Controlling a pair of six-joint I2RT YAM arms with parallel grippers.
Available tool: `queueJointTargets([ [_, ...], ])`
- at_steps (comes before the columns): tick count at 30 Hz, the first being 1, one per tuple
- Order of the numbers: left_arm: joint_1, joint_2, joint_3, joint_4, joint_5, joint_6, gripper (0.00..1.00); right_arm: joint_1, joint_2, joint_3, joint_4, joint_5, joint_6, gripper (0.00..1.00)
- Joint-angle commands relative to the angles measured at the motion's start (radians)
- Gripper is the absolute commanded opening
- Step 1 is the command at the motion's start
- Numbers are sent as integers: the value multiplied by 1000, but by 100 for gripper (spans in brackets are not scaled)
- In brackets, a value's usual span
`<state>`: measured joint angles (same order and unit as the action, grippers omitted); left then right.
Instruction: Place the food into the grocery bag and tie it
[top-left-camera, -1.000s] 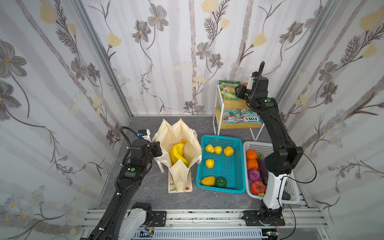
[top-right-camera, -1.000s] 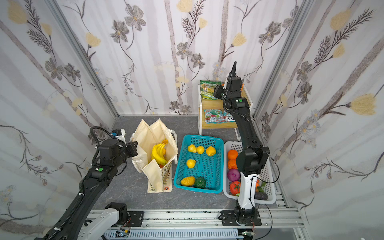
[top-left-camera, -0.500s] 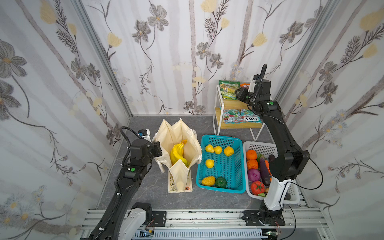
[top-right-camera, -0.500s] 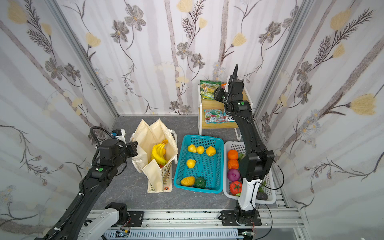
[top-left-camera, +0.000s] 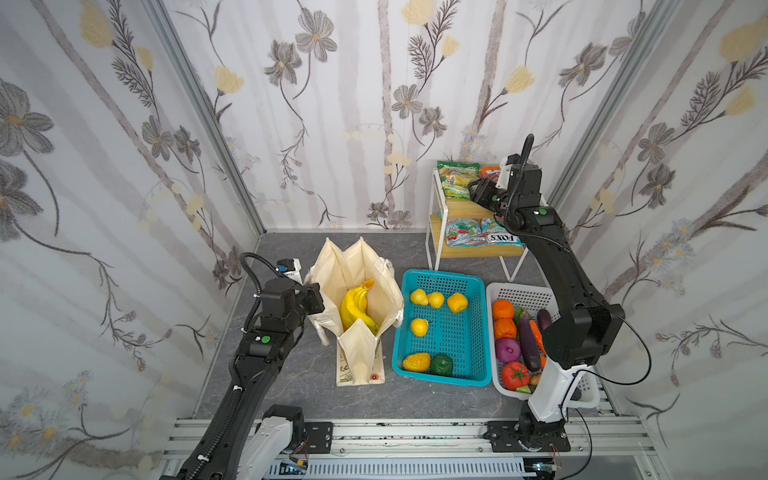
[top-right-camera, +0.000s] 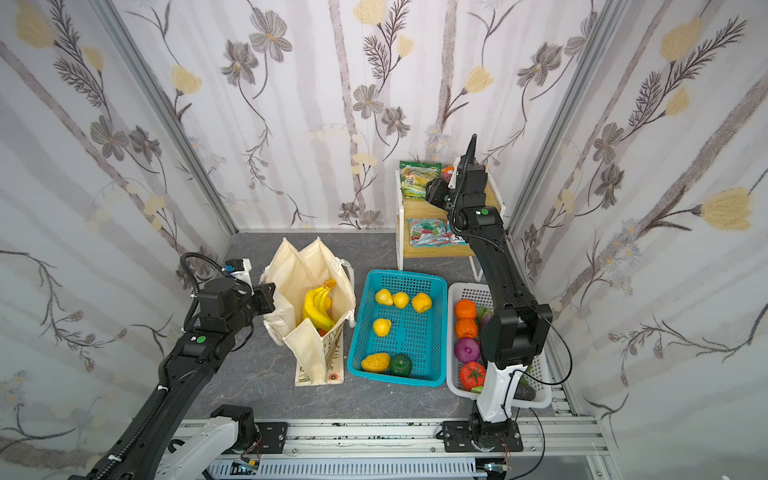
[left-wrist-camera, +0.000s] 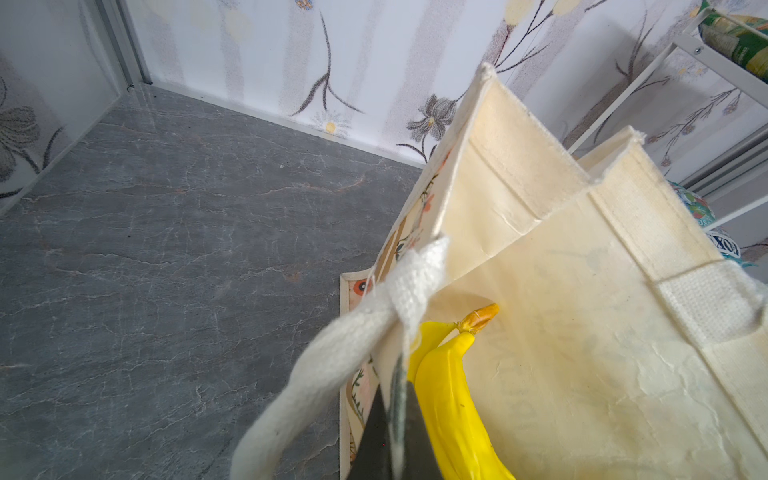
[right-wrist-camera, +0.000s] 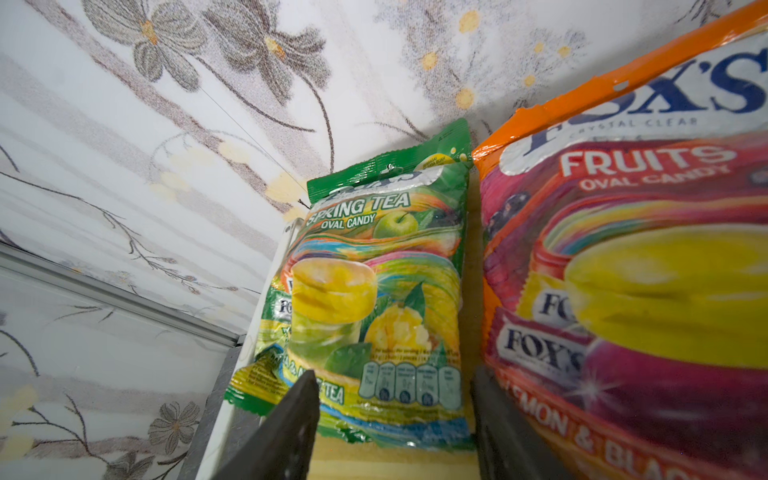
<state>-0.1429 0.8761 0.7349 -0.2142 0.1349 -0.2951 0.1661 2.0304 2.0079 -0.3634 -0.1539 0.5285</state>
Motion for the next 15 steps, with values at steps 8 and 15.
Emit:
queueJointTargets([
  [8, 0, 0, -4, -10, 7, 4, 0, -13, 36, -14, 83, -103, 75, 46],
  [15, 0, -1, -5, -10, 3, 5, 0, -13, -25, -129, 202, -116, 111, 19],
])
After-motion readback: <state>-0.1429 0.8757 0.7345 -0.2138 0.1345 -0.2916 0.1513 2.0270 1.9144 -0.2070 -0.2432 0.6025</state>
